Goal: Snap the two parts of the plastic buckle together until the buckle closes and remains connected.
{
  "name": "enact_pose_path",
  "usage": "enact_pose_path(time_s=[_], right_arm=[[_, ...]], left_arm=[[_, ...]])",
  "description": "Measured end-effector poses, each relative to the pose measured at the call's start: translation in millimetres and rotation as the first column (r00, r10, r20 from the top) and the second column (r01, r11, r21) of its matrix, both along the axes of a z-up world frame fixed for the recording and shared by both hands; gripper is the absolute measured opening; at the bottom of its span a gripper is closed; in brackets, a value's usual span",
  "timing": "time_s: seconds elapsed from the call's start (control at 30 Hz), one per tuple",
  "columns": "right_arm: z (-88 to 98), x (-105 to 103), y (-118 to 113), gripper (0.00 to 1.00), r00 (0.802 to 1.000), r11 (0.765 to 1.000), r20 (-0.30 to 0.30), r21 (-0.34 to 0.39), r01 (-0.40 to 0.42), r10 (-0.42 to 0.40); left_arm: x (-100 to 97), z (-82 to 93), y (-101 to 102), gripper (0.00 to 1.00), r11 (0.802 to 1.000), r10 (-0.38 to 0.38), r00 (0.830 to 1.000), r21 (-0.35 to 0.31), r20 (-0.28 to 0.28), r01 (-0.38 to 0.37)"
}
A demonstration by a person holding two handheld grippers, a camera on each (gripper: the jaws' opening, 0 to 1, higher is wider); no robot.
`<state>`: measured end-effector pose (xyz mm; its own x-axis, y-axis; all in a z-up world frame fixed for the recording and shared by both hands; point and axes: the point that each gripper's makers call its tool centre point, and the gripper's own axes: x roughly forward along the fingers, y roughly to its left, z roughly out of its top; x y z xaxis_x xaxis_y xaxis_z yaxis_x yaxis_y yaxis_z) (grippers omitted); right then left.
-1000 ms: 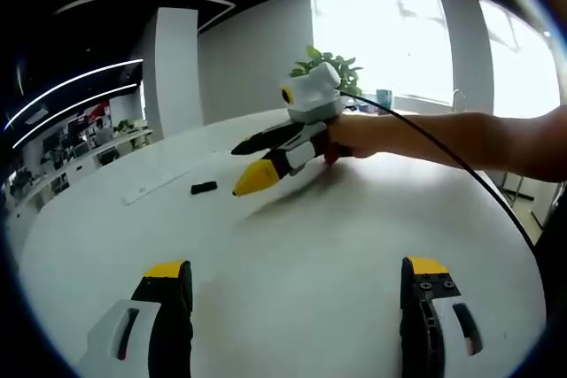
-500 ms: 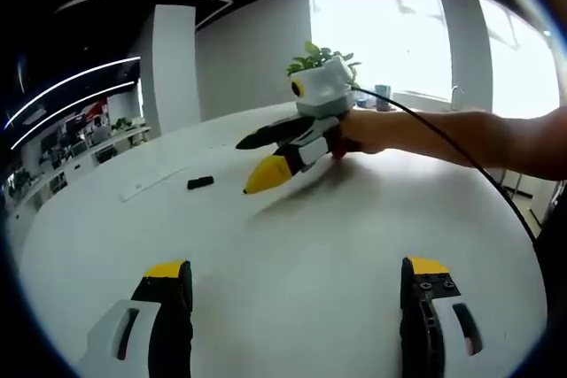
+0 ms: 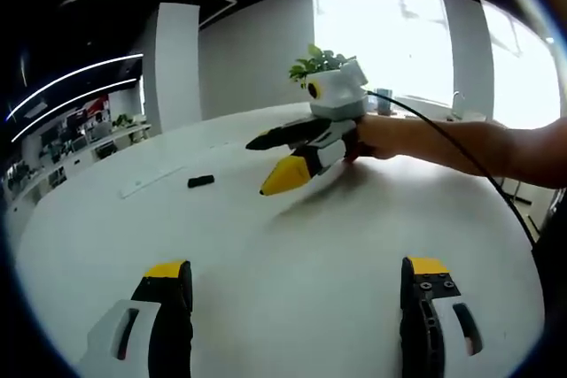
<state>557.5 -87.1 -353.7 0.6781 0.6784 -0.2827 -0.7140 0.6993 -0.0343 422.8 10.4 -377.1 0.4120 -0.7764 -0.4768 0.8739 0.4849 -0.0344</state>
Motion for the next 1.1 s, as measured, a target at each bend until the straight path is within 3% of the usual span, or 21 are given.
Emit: enact_pose_path(time_s=[0.17,0.27,0.5,0.87,1.1], right_arm=[[1.2,-7.7,-2.9,1.0,1.0,1.0,0.005,0.007,0.003,-0.003],[2.9,-14.4,-4.3,1.0,1.0,1.0,0.011,0.017,0.005,-0.006],[4.3,-28.9,-7.1,1.0,1.0,0.999,0.012,0.032,0.017,-0.018],[4.1,-44.2,-10.2,1.0,1.0,0.999,0.009,0.038,0.029,-0.029],[4.7,-49.4,-15.4,1.0,0.998,0.998,0.014,0.042,0.052,-0.053]], left_arm=[[0.2,-1.1,0.5,1.0,1.0,0.003,1.0,0.006,0.003,-0.003],[-0.1,3.8,0.0,1.0,0.999,0.007,1.0,-0.036,-0.018,-0.007],[5.6,11.0,5.1,1.0,0.998,0.043,0.999,-0.043,0.016,-0.043],[29.2,4.5,13.8,1.0,0.996,0.083,0.996,-0.027,0.012,-0.083],[32.9,12.0,17.0,1.0,0.994,0.091,0.996,-0.056,0.014,-0.09]])
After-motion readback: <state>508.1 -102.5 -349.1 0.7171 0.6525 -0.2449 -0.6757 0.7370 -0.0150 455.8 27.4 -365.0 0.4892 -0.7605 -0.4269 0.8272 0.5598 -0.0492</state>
